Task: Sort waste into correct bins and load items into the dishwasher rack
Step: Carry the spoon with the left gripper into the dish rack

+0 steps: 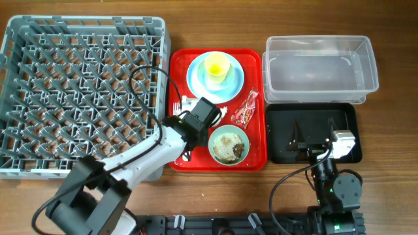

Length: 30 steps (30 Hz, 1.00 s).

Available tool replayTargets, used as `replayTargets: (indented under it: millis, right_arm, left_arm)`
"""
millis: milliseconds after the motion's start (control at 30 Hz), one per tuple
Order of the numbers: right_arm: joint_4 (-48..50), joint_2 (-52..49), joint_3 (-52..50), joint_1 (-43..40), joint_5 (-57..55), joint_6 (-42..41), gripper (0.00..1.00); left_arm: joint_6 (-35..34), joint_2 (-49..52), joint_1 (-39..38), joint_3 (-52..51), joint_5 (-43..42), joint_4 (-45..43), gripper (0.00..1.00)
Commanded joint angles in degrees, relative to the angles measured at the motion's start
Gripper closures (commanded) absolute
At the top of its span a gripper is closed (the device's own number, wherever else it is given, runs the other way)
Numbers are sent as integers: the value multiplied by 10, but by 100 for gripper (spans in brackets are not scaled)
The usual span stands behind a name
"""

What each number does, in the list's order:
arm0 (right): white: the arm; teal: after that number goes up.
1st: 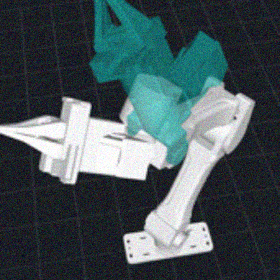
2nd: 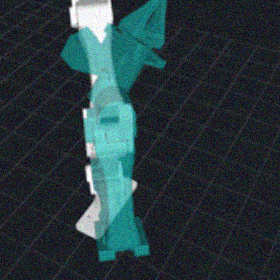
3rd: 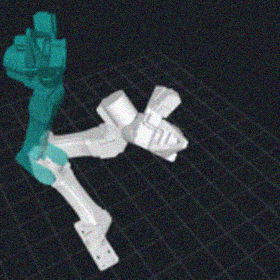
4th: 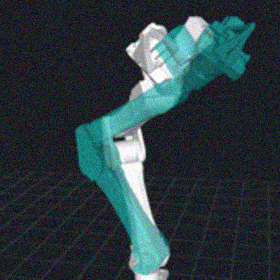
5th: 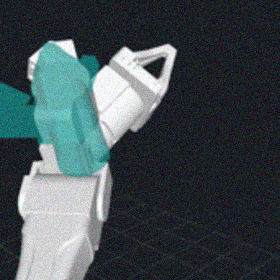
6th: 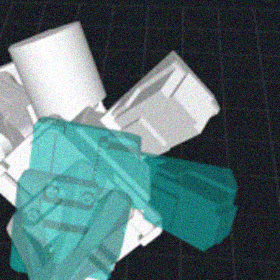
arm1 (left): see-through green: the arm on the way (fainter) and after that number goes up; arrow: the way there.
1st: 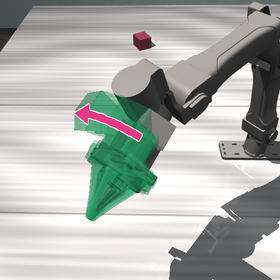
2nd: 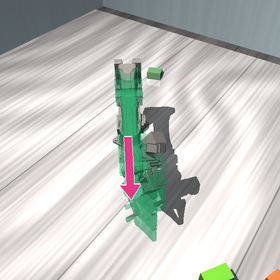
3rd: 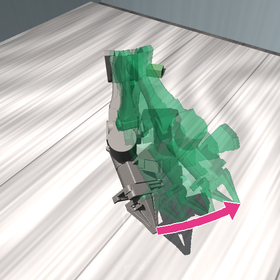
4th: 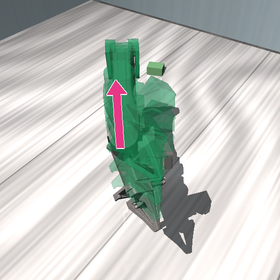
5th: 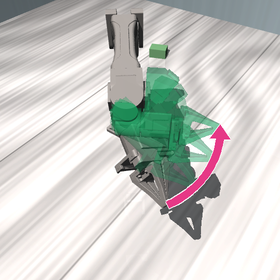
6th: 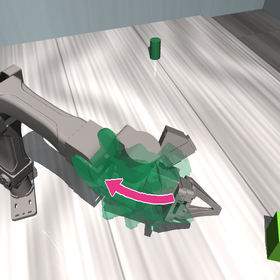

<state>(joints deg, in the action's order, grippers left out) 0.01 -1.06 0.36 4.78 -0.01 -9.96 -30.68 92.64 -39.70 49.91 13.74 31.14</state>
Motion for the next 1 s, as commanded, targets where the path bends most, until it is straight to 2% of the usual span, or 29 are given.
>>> replayTargets:
  millis: [0,133,200,300,467,533,667,767,867,900,967]
  right_arm:
    - [3,3,-1,-2,1,6,0]
    - [3,3,-1,-2,1,6,0]
    - [3,3,-1,-2,1,6,0]
    - [3,3,-1,-2,1,6,0]
    - [3,3,-1,-2,1,6,0]
    - [3,3,-1,-2,1,6,0]
    - [3,3,-1,-2,1,6,0]
    - [3,3,-1,-2,1,6,0]
    - [3,3,-1,-2,1,6,0]
    - [3,3,-1,-2,1,6,0]
    - [3,3,-1,-2,1,6,1]
  left_arm:
    - [4,44,1,-6,40,-17,70]
    - [1,85,1,-6,41,-42,69]
    - [0,87,1,-6,37,-42,84]
    - [0,85,1,-4,37,-42,96]
    - [5,-1,1,30,48,-10,96]
    - [49,-64,1,46,86,1,96]
    - [98,-186,10,48,226,0,96]
    - [149,-229,57,48,303,-6,96]
    - [153,-212,134,47,277,-21,96]
    - [157,-198,165,47,245,-34,96]
    - [212,-160,219,47,155,-74,96]
